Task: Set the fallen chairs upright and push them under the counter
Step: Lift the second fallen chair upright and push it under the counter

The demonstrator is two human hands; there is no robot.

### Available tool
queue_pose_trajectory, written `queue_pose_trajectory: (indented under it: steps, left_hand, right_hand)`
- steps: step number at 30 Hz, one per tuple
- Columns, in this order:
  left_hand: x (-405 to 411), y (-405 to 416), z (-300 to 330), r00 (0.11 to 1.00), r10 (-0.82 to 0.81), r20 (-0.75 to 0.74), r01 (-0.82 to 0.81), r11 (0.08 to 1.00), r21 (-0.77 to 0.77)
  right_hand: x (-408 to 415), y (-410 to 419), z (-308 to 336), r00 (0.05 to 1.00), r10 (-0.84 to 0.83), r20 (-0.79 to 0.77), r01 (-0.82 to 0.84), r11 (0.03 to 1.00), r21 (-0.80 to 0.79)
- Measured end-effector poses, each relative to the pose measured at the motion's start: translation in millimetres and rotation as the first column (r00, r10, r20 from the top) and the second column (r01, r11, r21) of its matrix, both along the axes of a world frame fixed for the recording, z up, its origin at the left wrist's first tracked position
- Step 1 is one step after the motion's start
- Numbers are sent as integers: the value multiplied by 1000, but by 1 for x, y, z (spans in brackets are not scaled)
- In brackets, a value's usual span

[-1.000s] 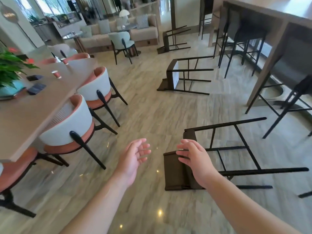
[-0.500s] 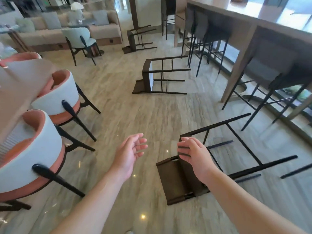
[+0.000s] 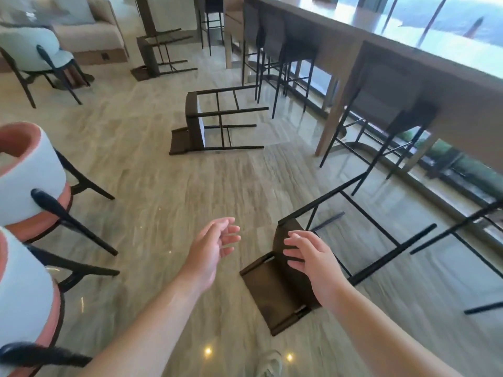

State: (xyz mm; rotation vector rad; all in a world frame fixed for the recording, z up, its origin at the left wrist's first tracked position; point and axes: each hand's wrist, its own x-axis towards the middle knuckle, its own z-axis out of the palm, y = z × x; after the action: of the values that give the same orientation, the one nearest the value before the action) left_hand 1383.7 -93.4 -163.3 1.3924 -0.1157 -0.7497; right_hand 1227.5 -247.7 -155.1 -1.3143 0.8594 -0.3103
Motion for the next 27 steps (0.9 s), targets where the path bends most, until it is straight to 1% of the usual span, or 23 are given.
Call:
queue_pose_trajectory:
  steps: [2, 6, 11, 13, 15, 19, 22, 27]
  left_hand:
    - [6, -14, -2, 999, -40, 3, 40, 999, 13]
    - [19, -35, 4, 993, -104, 47, 101, 993, 65]
    - [58, -54, 10, 990, -89, 113, 76, 990, 119]
    - [70, -63, 5, 990, -82, 117, 66, 989, 134]
    - [77, -71, -4, 988, -114, 109, 94, 981, 172]
    - [84, -93, -25, 974, -207, 90, 180, 953, 243]
    - [93, -115, -47, 958, -279, 64, 250, 925, 287]
    - [117, -155, -109, 912, -409, 11, 384, 864, 327]
  right_hand:
    - [5, -10, -6, 999, -33, 4, 33, 999, 11]
    - [22, -28, -16, 997, -78, 19, 76, 994, 84]
    - [62, -46, -25, 997, -57, 45, 52, 991, 123]
    - [72, -54, -29, 997, -52, 51, 45, 990, 130]
    - [75, -60, -32, 997, -68, 45, 61, 989, 134]
    - [69, -69, -51, 995, -89, -36, 92, 988, 122]
    - [66, -77, -73, 984, -137, -113, 148, 984, 97]
    - [71, -84, -115, 942, -262, -211, 283, 956, 79]
